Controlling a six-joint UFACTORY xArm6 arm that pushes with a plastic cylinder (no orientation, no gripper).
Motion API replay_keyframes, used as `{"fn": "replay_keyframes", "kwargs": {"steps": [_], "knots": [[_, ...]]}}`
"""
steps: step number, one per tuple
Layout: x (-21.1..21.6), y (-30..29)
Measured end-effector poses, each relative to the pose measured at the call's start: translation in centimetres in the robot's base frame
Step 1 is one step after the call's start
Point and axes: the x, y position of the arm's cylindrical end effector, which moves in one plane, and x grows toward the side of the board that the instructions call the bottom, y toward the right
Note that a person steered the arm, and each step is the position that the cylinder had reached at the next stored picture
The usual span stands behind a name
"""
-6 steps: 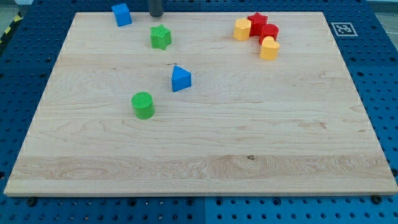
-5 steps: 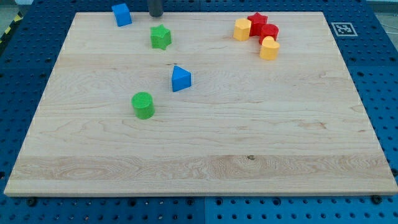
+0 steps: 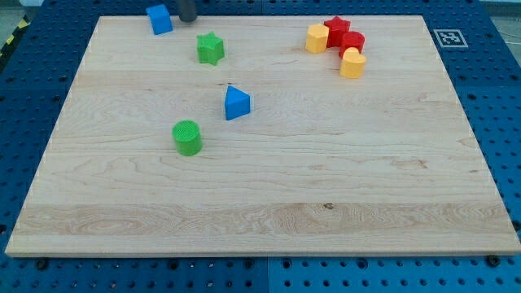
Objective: Slide the blue cube to the top left corner of the board
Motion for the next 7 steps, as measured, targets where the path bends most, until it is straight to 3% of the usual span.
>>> {"fn": "replay_keyframes", "kwargs": {"steps": [5, 7], "knots": [[0.0, -4.0], [0.0, -8.3]]}}
